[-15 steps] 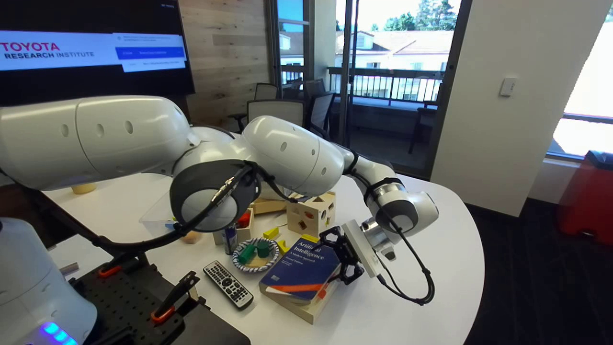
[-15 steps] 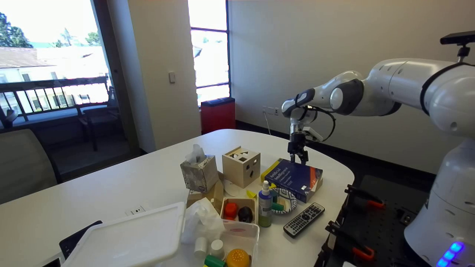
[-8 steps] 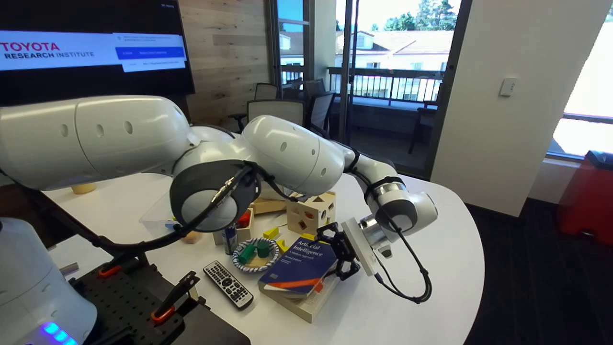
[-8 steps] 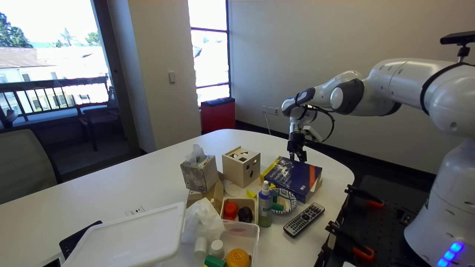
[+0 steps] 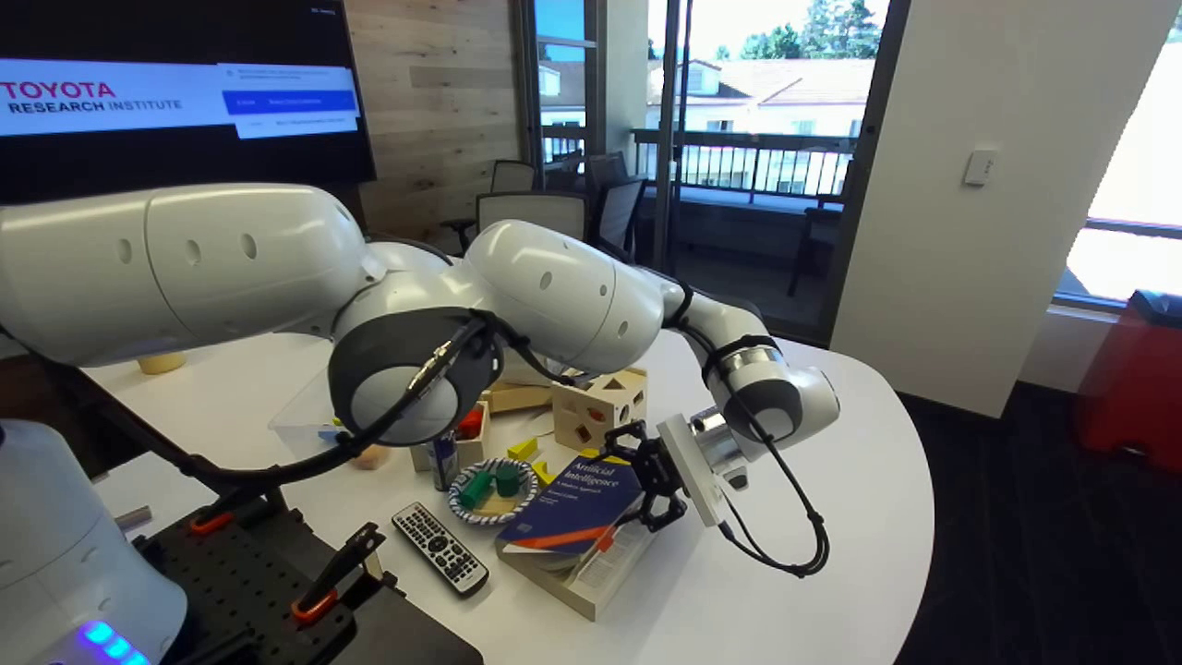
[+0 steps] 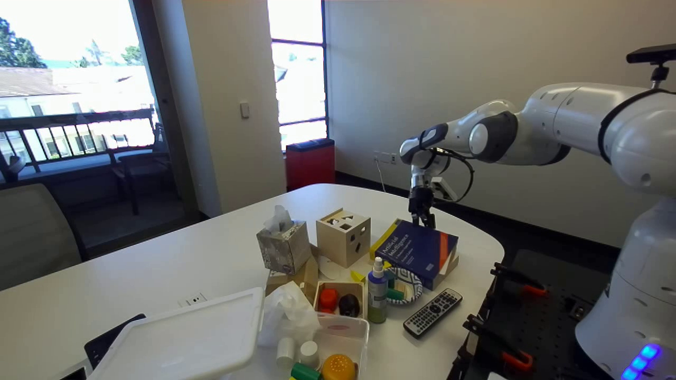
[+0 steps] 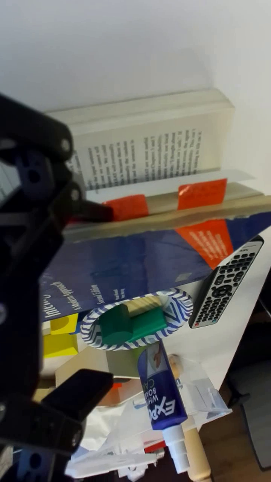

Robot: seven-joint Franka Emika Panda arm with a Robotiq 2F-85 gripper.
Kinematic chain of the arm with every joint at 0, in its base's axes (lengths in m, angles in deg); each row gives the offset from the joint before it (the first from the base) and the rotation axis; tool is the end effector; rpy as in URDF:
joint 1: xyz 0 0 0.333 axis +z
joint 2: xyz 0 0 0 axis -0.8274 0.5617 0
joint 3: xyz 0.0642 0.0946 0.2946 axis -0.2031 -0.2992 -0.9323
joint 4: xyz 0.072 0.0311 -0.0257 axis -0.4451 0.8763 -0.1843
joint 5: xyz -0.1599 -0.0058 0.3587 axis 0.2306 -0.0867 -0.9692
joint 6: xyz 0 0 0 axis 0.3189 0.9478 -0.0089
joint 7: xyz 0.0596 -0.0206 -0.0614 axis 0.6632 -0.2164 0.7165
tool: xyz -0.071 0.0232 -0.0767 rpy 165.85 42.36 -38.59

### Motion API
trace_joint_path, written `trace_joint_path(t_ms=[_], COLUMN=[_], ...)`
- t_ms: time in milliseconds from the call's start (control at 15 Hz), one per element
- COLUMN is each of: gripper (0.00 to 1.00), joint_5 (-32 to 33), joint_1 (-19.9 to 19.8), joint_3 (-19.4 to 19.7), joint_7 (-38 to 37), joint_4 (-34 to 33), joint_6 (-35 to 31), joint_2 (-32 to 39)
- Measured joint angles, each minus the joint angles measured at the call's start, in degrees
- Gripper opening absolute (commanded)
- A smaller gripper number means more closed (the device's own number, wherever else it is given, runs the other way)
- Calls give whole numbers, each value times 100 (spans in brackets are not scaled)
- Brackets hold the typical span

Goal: Push the book to the left and open it.

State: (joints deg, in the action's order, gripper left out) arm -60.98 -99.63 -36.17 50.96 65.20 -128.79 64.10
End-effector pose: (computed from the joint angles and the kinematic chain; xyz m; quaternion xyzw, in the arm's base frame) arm 0.5251 -0.4077 0.0133 -0.8827 0.0445 0.2252 0.4100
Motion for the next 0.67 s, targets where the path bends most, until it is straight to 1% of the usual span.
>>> trace_joint_path(t_ms=[400, 667], gripper=[100, 100], joint_5=[0, -1], joint_1=[39, 91], joint_3=[-10, -13], joint_7=[288, 472], joint_4=[-62, -100], joint_6=[195, 206], joint_2=[-2, -8])
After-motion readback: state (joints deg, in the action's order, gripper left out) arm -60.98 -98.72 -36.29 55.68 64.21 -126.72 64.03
